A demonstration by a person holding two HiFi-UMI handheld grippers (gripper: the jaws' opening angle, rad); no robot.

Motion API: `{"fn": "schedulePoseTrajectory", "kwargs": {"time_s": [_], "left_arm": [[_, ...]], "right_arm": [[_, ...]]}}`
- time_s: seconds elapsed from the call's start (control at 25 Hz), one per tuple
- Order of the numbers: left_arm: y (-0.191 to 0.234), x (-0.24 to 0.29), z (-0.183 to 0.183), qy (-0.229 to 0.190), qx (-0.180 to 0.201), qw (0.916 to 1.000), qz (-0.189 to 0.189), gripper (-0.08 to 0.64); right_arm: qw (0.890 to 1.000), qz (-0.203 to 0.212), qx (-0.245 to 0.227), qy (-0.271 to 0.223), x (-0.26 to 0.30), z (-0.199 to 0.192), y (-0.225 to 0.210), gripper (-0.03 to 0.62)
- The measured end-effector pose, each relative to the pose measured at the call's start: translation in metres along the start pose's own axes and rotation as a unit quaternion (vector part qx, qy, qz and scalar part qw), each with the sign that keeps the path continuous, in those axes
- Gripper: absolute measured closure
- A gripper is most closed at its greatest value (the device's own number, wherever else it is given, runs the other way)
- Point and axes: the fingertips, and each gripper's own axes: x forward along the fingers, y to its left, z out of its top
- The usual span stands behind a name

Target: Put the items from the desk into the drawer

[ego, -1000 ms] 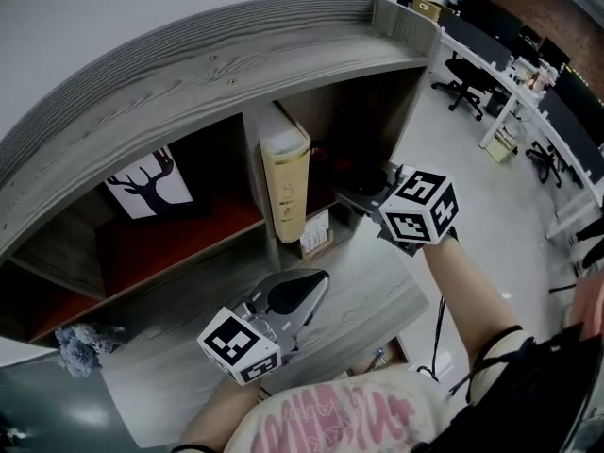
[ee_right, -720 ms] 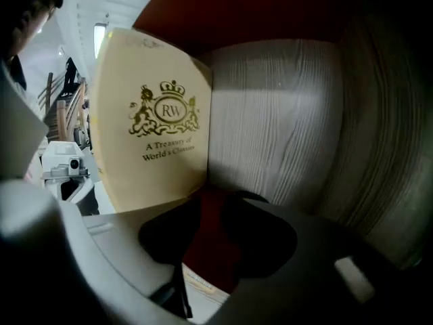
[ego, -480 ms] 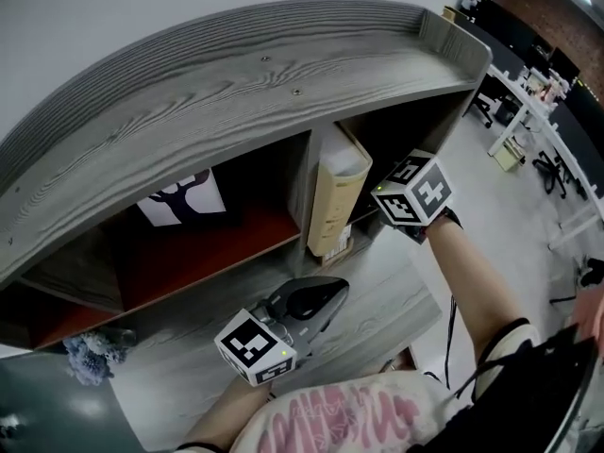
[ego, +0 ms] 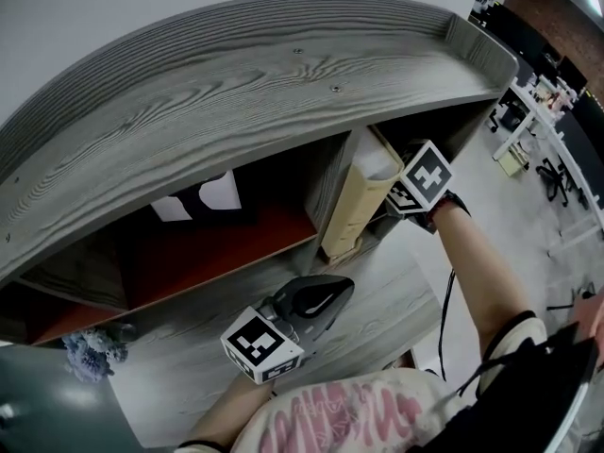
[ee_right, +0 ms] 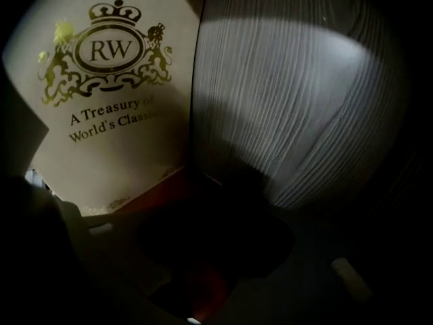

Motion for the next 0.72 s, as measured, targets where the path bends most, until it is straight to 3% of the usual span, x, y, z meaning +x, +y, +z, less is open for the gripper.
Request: {"fn": "schedulePoseTrajectory", "kwargs": {"time_s": [0.16, 0.72], "left_arm": [[0.0, 0.0, -0.003, 0.002, -0.003, 1.0, 0.001, 0.54], [-0.008, 0.009, -0.005, 0.015, -0.005, 0.9998, 0.006, 0.54]], "right_arm": [[1.0, 0.01, 0.005, -0.015, -0.002, 0.002, 0.003, 0.448], [0.99, -0.042, 0.035, -0.132, -0.031, 0.005, -0.003, 0.46]]}}
